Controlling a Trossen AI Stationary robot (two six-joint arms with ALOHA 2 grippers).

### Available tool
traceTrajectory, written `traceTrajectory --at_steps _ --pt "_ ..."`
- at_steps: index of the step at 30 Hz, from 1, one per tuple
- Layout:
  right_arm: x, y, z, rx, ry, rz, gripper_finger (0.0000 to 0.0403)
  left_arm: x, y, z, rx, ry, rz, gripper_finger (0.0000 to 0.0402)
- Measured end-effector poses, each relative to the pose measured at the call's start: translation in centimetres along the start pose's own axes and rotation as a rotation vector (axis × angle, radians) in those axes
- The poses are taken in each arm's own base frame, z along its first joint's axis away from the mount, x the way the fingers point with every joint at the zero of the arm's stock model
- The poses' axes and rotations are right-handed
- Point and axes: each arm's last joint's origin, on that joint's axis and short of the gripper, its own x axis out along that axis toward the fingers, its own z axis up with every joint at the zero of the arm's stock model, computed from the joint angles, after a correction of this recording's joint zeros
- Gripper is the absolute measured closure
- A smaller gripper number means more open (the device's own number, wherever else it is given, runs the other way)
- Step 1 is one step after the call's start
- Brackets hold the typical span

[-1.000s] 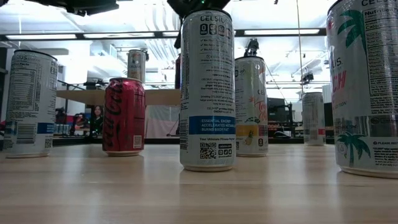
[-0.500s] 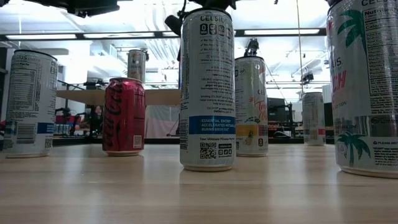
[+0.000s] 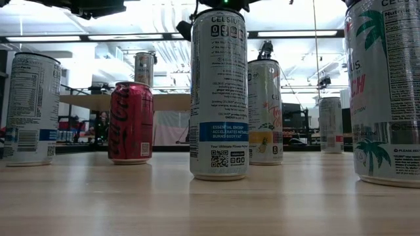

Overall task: Place canned beverage on shelf
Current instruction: Put the top right red soda can on the shelf

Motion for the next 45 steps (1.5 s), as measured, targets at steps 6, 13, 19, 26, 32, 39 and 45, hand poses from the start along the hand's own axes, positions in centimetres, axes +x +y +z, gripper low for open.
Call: traceTrajectory --at_steps 6,13,19,26,32,39,45 --pt "0.1 -0.4 0.1 -0.003 -0.001 -0.01 0.0392 0.0 0.0 0.0 -0.011 0.0 0.0 0.0116" --pt "0.3 -1.1 0.2 0.007 -0.001 -0.025 0.0392 0.0 0.0 0.0 -0.015 0.001 0.0 0.0116" --pt "0.4 -1.3 0.2 0.009 0.001 -0.029 0.0392 0.0 0.0 0.0 -0.015 0.001 0.0 0.0116" --pt "-0.2 -0.5 0.2 0.0 -0.006 -0.013 0.0392 0.0 0.0 0.0 -0.044 0.001 0.0 0.0116" --pt "-2.8 1.0 0.6 -0.035 -0.043 0.034 0.0392 0.1 -0.1 -0.1 -0.113 0.007 -0.002 0.0116" --pt "-6.8 1.9 0.8 -0.083 -0.048 0.076 0.0392 1.1 -0.8 -0.5 -0.188 0.055 -0.015 0.0116" --pt "-8.4 1.0 0.9 -0.123 -0.025 0.063 0.0392 2.4 -1.6 -0.8 -0.205 0.089 -0.023 0.0116"
